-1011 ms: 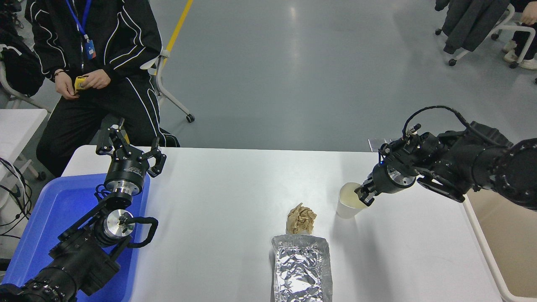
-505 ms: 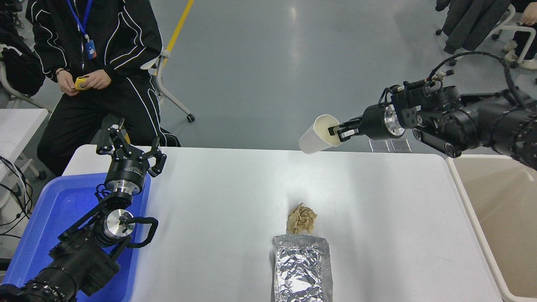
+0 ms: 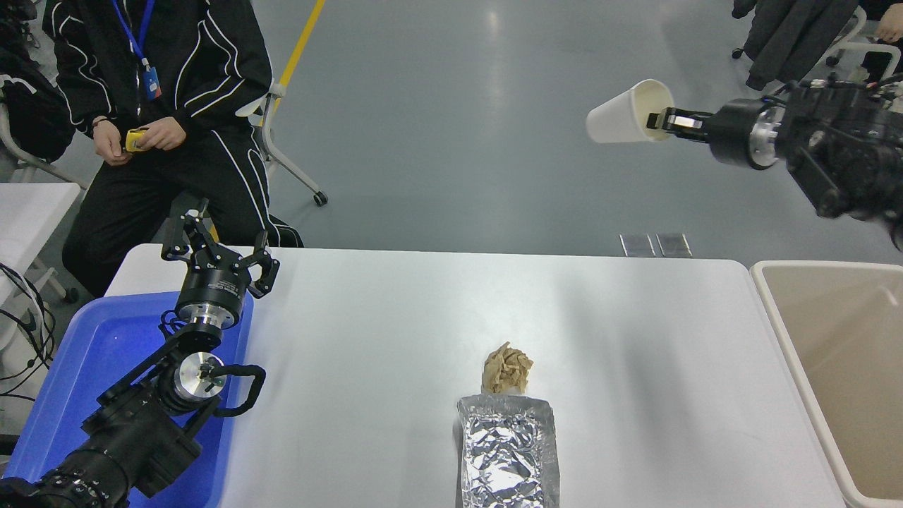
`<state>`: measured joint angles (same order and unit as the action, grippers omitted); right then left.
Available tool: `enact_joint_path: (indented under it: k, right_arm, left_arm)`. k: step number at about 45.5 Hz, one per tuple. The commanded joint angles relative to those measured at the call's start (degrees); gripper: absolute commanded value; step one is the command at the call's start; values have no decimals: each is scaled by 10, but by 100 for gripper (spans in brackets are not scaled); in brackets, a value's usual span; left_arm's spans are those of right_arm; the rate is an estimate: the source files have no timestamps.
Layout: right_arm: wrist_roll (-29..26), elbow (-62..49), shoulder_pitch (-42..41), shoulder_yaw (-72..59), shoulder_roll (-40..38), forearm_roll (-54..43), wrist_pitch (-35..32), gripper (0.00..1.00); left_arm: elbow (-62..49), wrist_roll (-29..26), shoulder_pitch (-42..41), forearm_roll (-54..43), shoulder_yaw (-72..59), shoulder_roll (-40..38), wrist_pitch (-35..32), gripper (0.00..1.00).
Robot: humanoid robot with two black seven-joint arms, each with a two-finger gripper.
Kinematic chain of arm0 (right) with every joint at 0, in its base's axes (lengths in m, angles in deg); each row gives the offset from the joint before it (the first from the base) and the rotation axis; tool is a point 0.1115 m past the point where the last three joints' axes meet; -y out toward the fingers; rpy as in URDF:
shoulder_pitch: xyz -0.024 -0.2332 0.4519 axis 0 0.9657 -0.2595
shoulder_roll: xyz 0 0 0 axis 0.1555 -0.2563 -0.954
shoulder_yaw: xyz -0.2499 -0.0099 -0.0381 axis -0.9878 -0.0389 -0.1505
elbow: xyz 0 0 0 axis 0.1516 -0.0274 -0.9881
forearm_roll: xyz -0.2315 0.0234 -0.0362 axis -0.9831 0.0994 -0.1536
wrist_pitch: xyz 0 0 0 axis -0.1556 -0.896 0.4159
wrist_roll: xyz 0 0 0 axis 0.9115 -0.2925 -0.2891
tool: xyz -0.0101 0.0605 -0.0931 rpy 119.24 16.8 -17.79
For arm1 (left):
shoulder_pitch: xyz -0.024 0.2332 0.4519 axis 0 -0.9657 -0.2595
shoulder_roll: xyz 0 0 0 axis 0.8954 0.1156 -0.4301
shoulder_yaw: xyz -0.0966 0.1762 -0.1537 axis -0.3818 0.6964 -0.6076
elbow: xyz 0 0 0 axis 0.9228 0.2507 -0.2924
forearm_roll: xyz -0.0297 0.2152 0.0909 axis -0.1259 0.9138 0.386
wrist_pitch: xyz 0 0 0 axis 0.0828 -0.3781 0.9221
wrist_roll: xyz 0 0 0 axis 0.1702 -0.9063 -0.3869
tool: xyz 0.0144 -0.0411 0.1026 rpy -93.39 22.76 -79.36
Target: Dispose of the paper cup in the dustbin
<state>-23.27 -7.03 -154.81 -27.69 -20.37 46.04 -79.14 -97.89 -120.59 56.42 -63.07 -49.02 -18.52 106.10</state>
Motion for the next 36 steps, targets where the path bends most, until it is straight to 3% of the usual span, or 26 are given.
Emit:
enact_joint_path:
  k: [1, 10, 36]
  right_arm:
    - [-104, -58, 80, 106, -52, 16, -8, 0]
    - [-180, -80, 131, 182, -73, 16, 4, 0]
    - [-190, -98, 295, 304, -111, 23, 100, 0]
  left_arm:
    - [0, 0, 0, 0, 0, 0, 0, 100]
    - [0, 0, 0, 0, 0, 0, 0, 100]
    - [0, 0, 0, 0, 0, 0, 0, 100]
